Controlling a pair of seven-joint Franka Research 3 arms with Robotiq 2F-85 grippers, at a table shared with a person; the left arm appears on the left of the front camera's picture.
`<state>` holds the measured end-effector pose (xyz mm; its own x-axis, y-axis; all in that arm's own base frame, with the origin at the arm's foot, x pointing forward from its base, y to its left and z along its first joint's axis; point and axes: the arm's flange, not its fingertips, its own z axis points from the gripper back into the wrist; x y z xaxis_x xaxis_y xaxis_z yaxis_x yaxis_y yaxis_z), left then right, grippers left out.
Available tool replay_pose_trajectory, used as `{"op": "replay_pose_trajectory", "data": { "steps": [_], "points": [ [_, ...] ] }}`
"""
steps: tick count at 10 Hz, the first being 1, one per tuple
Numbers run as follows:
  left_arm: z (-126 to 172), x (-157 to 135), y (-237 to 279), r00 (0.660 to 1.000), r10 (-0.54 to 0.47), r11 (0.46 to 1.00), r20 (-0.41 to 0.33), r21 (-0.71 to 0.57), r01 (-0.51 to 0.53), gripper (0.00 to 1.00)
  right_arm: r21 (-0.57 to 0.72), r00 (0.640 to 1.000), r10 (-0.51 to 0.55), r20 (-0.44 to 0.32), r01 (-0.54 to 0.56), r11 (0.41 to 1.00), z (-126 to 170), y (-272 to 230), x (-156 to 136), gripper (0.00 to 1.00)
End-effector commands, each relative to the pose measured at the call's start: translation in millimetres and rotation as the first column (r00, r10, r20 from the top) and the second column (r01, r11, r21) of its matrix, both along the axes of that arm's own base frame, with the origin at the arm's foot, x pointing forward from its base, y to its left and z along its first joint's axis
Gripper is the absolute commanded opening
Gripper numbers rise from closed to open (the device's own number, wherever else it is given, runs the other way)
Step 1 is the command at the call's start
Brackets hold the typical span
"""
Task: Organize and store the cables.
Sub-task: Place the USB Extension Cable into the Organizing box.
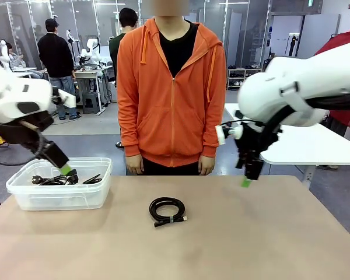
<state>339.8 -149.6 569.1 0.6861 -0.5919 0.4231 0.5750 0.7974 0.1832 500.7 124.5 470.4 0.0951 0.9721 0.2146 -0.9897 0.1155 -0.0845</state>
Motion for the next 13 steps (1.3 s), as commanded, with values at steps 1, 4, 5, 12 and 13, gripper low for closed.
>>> {"op": "replay_pose_trajectory", "data": {
  "steps": [1, 4, 5, 12, 13],
  "points": [
    [-11.5, 30.5, -25.7, 0.998, -0.066, 0.996, 0.021, 0.06, 0.064, 1.0, -0.016, 0.984, -0.173, 0.042, 0.174, 0.985, 0.0, -25.3, -29.1, 1.0],
    [-50.9, 65.2, -65.4, 0.986, -0.168, 0.985, 0.015, 0.036, 0.168, 1.0, -0.014, 0.932, -0.352, 0.09, 0.355, 0.935, 6.5, -73.7, -47.5, 1.0],
    [-65.2, 79.3, -78.8, 0.974, -0.227, 0.974, 0.026, 0.026, 0.226, 1.0, -0.001, 0.918, -0.381, 0.107, 0.384, 0.923, 6.6, -87.6, -55.0, 1.0],
    [-97.8, 127.0, -143.1, 0.851, -0.517, 0.852, -0.096, 0.038, 0.522, 1.0, 0.115, 0.863, -0.491, 0.122, 0.479, 0.87, 0.6, -146.2, -104.3, 1.0],
    [-99.6, 125.7, -152.8, 0.829, -0.55, 0.827, -0.104, 0.067, 0.558, 1.0, 0.138, 0.852, -0.507, 0.131, 0.49, 0.861, 1.1, -155.9, -108.4, 1.0]
  ]
}}
